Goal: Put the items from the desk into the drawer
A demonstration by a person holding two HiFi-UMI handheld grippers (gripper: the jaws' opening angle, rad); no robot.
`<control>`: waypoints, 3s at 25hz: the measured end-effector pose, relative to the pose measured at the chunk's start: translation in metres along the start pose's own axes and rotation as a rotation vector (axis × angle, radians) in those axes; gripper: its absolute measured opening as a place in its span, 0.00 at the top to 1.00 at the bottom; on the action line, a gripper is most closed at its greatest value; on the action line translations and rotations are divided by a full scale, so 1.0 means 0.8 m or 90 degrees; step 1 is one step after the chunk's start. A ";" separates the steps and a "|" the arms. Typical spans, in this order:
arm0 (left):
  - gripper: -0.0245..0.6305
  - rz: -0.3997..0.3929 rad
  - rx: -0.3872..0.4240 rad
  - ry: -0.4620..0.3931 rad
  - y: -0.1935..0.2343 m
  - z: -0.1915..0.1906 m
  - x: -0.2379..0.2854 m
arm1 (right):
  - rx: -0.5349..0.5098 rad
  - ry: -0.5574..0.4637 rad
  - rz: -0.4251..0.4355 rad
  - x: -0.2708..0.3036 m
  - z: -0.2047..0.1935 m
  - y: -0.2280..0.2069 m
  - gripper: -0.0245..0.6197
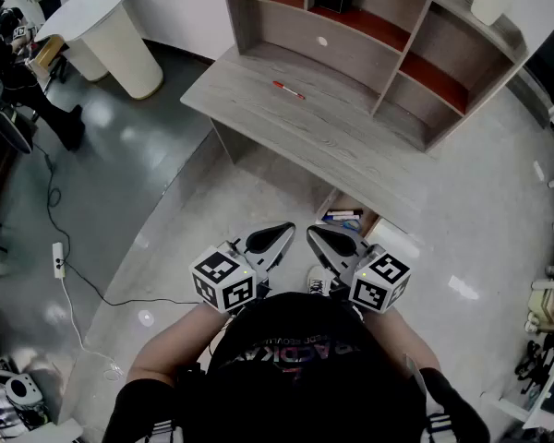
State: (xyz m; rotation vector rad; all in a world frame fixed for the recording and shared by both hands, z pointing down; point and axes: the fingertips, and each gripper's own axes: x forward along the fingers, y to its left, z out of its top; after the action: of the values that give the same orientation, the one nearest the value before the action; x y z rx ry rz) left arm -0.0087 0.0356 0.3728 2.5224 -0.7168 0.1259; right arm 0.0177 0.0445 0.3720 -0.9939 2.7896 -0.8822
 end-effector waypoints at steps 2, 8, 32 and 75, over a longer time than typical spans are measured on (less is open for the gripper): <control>0.96 0.000 0.001 -0.001 0.000 0.001 0.000 | 0.000 0.000 0.000 0.001 0.000 0.000 0.94; 0.96 0.002 0.001 -0.003 0.003 0.004 0.000 | 0.000 0.001 0.000 0.004 0.001 -0.002 0.94; 0.96 0.033 0.026 -0.007 0.018 0.001 -0.044 | -0.016 0.014 0.033 0.036 -0.006 0.032 0.94; 0.96 0.085 -0.017 -0.001 0.151 0.043 -0.039 | 0.023 0.029 -0.007 0.157 0.046 -0.069 0.94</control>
State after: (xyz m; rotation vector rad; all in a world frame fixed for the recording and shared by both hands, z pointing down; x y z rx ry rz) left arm -0.0995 -0.0551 0.3908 2.4487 -0.8823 0.1591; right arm -0.0422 -0.0836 0.3876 -0.9979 2.7975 -0.9650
